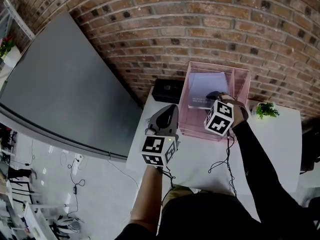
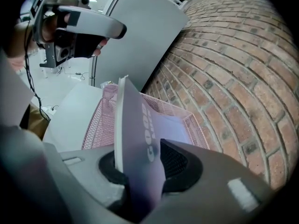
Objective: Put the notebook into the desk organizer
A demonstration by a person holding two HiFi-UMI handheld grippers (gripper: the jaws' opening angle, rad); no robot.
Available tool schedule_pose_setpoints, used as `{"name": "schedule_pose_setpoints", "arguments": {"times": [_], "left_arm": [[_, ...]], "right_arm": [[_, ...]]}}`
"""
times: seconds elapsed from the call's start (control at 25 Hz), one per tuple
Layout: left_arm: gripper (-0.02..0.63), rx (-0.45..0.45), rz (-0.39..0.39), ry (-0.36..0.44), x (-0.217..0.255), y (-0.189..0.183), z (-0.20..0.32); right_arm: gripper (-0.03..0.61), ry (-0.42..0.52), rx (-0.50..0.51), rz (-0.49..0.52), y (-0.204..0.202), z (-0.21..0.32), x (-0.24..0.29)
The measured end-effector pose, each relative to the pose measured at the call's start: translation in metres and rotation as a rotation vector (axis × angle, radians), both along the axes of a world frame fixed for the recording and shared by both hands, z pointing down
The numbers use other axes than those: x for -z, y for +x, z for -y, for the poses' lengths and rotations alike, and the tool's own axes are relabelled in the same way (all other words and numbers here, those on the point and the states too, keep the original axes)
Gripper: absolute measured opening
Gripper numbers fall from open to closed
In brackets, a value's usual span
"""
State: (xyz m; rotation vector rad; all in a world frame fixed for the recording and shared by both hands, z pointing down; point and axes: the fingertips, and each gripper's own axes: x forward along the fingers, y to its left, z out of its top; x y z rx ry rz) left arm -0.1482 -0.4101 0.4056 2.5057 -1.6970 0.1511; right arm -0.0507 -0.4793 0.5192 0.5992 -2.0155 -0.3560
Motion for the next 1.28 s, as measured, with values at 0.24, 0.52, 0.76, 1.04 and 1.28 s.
{"name": "schedule_pose_setpoints", "arguments": {"times": [0.24, 0.52, 0.76, 1.04, 1.28], "left_arm": [[0.008, 0.013, -0.002, 0.004, 0.001, 0.001, 0.001], [0.008, 0.018, -0.008, 0.004, 0.000, 0.007, -0.001], [0.008, 0.021, -0.004, 0.002, 0.001, 0.008, -0.005], [0.008, 0.018, -0.002, -0.007, 0.000, 0.010, -0.012], [0.008, 0.014, -0.003, -0.008, 0.000, 0.013, -0.018]], "right_arm": [[0.169, -0.068, 0.017, 0.042, -0.002, -0.005, -0.001], [0.215, -0.186, 0.043, 0.168, -0.010, -0.019, 0.004], [0.270, -0.236, 0.073, 0.179, -0.014, -0.034, 0.000], [0.298, -0.257, 0.091, 0.208, -0.019, -0.048, 0.003], [0.298, -0.240, 0.092, 0.208, -0.019, -0.052, 0.006]]}}
